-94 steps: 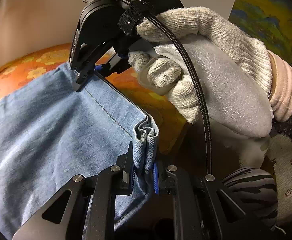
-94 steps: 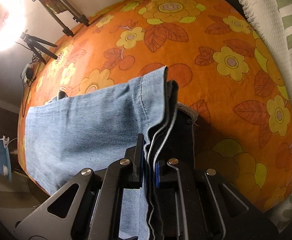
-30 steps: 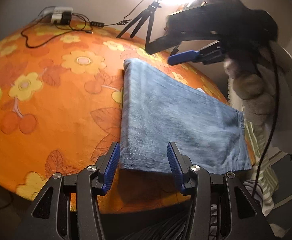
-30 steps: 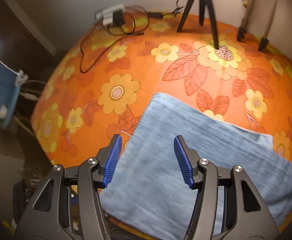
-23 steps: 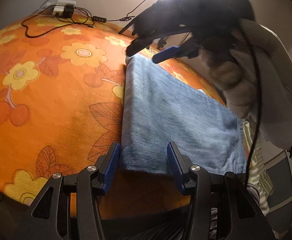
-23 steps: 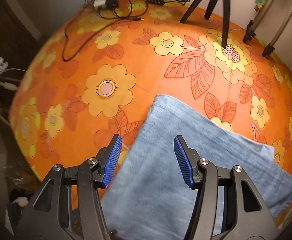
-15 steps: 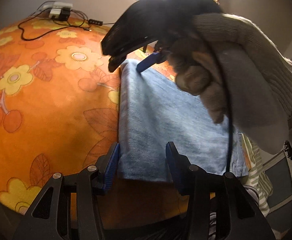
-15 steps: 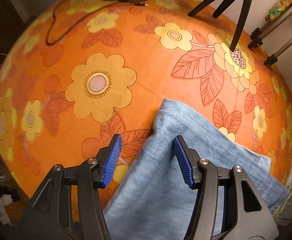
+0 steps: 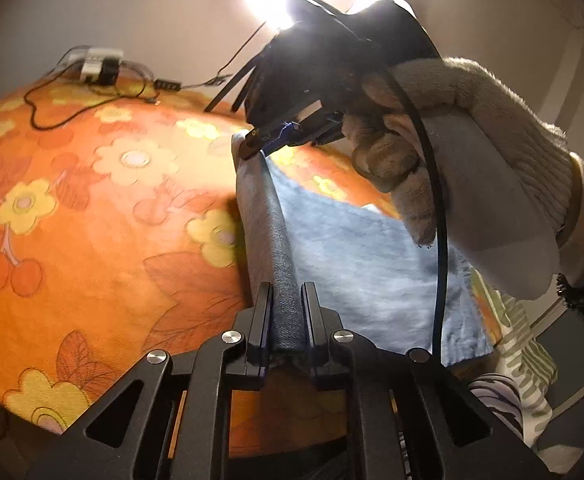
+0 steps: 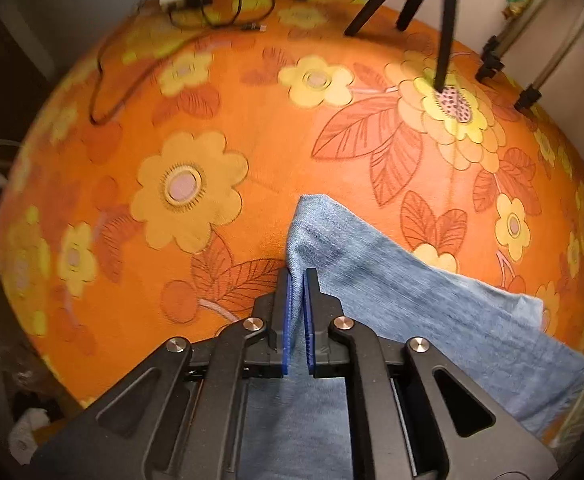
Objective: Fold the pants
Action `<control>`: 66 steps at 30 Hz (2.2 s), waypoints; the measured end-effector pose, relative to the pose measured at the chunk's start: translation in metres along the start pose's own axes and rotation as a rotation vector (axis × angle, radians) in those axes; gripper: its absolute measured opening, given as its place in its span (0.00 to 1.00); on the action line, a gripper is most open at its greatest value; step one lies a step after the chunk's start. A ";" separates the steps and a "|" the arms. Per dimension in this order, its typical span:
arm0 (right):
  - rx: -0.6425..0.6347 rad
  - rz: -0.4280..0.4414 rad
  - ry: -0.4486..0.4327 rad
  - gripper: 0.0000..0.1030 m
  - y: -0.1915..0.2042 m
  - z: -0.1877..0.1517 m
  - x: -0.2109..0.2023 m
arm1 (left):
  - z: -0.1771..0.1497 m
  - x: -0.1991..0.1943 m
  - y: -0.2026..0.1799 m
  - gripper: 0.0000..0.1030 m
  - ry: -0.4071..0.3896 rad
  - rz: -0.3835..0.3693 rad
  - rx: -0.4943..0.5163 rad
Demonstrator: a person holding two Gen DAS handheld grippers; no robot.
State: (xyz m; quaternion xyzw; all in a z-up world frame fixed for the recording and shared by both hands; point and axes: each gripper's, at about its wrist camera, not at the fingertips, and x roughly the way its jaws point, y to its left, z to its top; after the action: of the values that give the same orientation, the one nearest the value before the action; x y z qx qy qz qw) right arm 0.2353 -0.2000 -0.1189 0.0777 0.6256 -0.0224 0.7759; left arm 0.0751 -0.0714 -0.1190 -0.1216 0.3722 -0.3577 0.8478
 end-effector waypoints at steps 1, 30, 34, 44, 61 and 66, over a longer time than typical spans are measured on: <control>0.012 0.017 -0.014 0.05 -0.006 -0.002 -0.008 | 0.002 -0.001 -0.002 0.11 -0.006 -0.013 0.001; 0.240 0.110 -0.262 0.03 -0.178 -0.082 -0.135 | 0.004 0.036 -0.152 0.11 0.063 -0.239 0.286; 0.269 0.107 -0.272 0.02 -0.198 -0.094 -0.138 | 0.000 0.042 -0.169 0.11 0.081 -0.257 0.312; 0.353 0.070 -0.296 0.02 -0.256 -0.129 -0.150 | -0.011 0.062 -0.213 0.11 0.123 -0.318 0.379; 0.478 0.018 -0.291 0.02 -0.345 -0.187 -0.141 | -0.035 0.102 -0.272 0.11 0.229 -0.388 0.481; 0.516 0.021 -0.273 0.02 -0.367 -0.201 -0.125 | -0.043 0.116 -0.281 0.11 0.269 -0.385 0.509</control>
State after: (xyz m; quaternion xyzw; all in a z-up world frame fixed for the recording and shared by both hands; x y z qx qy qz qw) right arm -0.0342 -0.5399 -0.0717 0.2754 0.4880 -0.1830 0.8078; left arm -0.0462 -0.3504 -0.0794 0.0740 0.3500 -0.6051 0.7112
